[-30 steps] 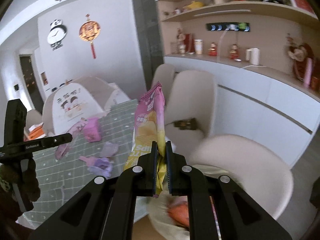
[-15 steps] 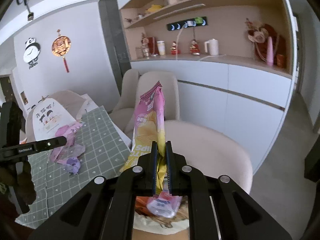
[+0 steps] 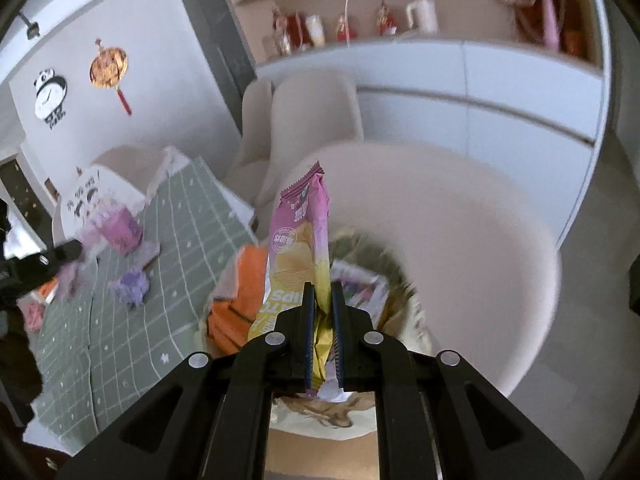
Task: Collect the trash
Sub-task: 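Open the right gripper over the bin to drop the chip bag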
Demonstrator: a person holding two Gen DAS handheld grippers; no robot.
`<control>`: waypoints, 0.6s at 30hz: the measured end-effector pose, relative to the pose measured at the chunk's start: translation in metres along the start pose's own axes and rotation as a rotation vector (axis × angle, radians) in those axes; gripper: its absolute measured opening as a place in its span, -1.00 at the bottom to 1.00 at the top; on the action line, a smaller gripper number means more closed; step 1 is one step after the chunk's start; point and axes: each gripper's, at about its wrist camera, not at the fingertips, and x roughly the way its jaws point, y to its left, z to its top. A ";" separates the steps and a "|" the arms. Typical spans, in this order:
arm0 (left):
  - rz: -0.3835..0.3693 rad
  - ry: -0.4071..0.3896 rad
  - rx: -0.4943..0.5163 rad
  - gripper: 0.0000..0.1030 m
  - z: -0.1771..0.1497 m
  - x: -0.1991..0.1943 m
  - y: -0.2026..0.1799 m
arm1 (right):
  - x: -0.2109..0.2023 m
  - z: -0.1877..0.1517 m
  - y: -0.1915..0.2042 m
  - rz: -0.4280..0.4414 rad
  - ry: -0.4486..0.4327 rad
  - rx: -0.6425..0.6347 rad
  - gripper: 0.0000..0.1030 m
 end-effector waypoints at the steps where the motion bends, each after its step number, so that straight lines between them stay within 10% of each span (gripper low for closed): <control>1: 0.008 0.000 -0.008 -0.71 -0.001 -0.002 0.003 | 0.010 -0.003 0.002 0.000 0.024 -0.006 -0.81; 18: 0.098 0.011 -0.098 -0.71 -0.020 -0.026 0.048 | 0.111 -0.008 0.016 -0.033 0.238 -0.056 -0.81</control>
